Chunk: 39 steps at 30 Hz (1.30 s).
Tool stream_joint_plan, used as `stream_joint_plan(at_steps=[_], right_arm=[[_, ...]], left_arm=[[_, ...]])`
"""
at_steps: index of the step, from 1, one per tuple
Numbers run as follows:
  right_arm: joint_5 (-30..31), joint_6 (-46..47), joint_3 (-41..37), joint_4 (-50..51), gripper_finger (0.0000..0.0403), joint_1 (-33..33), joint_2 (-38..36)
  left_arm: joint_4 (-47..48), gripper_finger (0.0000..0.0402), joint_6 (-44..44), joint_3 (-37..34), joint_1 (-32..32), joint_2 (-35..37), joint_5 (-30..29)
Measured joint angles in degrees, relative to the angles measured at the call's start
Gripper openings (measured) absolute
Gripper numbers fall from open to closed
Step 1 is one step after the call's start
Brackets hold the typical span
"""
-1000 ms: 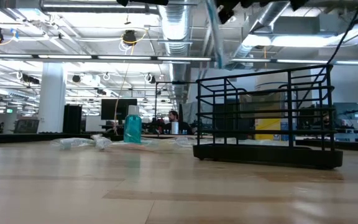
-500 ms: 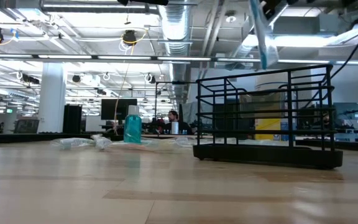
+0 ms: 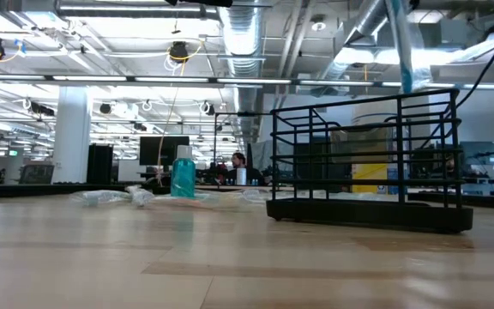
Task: Pick & Place toothbrushing station
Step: Put the top blue toothbrush into the mesh organizer
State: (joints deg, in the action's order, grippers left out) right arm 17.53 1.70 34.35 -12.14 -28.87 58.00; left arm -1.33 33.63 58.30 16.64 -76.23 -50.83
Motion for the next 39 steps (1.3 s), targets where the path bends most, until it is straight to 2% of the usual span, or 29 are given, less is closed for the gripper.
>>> stream_joint_plan(at_steps=[10,16,24,39], right_arm=[[6.5,1.0,0.0,2.1,0.0003,-4.0,0.2],[7.9,1.8,-0.3,1.9,0.0003,-4.9,0.4],[8.6,3.1,-8.8,-9.5,0.0003,-4.8,-1.1],[11.1,4.5,-16.6,-21.5,0.0004,-4.8,0.1]], left_arm=[[0.0,0.0028,-0.1,0.0,0.0,0.0,0.0],[0.0,0.0028,-0.1,0.0,0.0,0.0,0.0],[0.0,0.0028,-1.4,0.0,0.0,0.0,-0.1],[0.0,0.0028,-1.6,0.0,0.0,0.0,0.1]])
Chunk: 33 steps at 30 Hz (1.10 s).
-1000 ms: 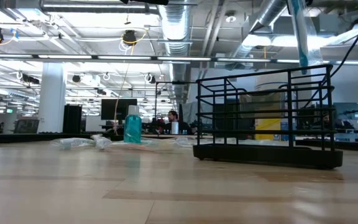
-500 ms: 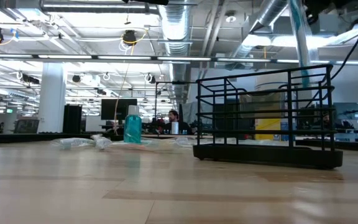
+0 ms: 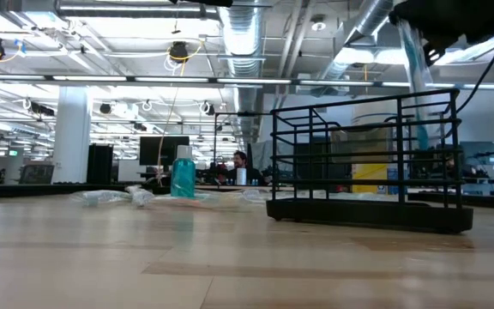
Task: Pick & Place toothbrushing station
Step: Put the top blue toothbrush into the mesh organizer
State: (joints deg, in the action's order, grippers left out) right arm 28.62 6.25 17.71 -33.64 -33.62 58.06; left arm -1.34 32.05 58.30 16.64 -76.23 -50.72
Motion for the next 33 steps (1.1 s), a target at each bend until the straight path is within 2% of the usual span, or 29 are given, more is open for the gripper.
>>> stream_joint_plan(at_steps=[11,18,28,33], right_arm=[[0.0,1.3,-3.0,-10.2,0.0005,0.4,7.4],[0.0,1.3,-3.1,-13.3,0.0005,0.4,12.4],[0.0,1.3,-3.1,-12.8,0.0007,0.2,12.4],[-0.1,1.8,-3.1,-11.7,0.0031,0.2,12.4]], left_arm=[[0.0,0.0028,0.0,0.0,0.0,0.0,0.0],[0.0,0.0028,0.0,0.0,0.0,0.0,0.0],[0.0,0.0028,-1.2,0.0,0.0,0.0,0.0],[0.0,0.0028,-1.3,0.0,0.0,0.0,0.0]])
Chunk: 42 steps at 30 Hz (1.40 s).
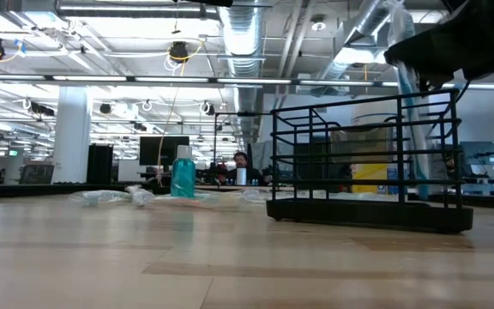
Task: Pick & Place toothbrushing station
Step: Put the top blue toothbrush into the mesh organizer, then put the bottom orange toothbrush into the mesh organizer
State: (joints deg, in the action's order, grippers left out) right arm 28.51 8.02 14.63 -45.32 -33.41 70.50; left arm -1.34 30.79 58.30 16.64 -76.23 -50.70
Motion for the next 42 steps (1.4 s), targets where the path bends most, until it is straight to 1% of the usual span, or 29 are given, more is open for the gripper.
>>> stream_joint_plan(at_steps=[4,14,20,24,31,35,39,42], right_arm=[[0.0,0.1,0.0,-0.1,0.0053,0.0,0.0],[-0.1,0.2,0.0,-0.1,0.0075,0.0,0.0],[-0.1,0.0,0.0,0.0,0.0101,-0.8,-0.2],[-0.1,-0.9,0.1,3.0,0.0119,-1.4,-3.4],[0.0,-0.9,0.1,10.9,0.0140,-1.4,-12.5],[0.0,-1.5,0.1,12.8,0.0141,-1.4,-16.4],[0.0,-4.9,0.1,13.2,0.0141,-1.3,-19.1],[0.0,-5.5,0.1,13.4,0.0142,-0.6,-20.7]], left_arm=[[0.0,0.0028,0.0,0.0,0.0,0.0,0.0],[0.0,0.0028,0.0,0.0,0.0,0.0,0.0],[0.0,0.0028,0.0,0.0,0.0,0.0,0.0],[0.0,0.0028,0.0,0.0,0.0,0.0,0.0],[0.0,0.0028,0.0,0.0,0.0,0.0,0.0],[0.0,0.0028,0.0,0.0,0.0,0.0,0.0],[0.0,0.0028,0.0,0.0,0.0,0.0,0.0],[0.0,0.0028,-0.2,0.0,0.0,0.0,0.0]])
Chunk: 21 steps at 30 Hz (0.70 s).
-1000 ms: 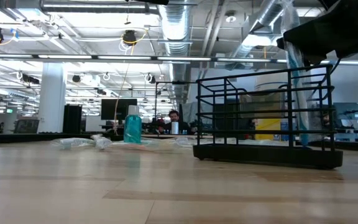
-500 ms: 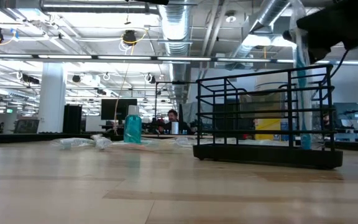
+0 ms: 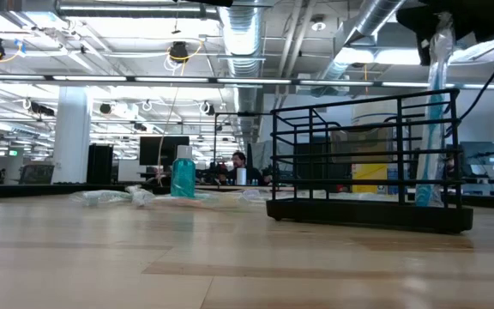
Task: Pick & Place toothbrushing station
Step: Put the bottom orange toothbrush into the mesh organizer
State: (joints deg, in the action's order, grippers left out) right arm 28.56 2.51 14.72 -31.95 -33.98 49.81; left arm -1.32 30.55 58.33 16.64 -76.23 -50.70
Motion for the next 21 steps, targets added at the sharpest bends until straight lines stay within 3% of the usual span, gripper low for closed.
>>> stream_joint_plan(at_steps=[9,14,21], right_arm=[[0.0,-1.6,2.4,3.9,0.0129,4.3,-4.1],[0.0,-1.6,8.8,13.0,0.0121,6.6,-4.0],[0.0,-2.0,16.5,23.6,0.0119,9.4,-2.6]], left_arm=[[0.0,0.0028,-0.6,0.0,-0.2,0.0,0.3],[1.3,0.0028,-5.1,0.0,-2.3,0.0,6.8],[10.5,0.0020,-16.1,0.0,-7.0,0.0,17.0]])
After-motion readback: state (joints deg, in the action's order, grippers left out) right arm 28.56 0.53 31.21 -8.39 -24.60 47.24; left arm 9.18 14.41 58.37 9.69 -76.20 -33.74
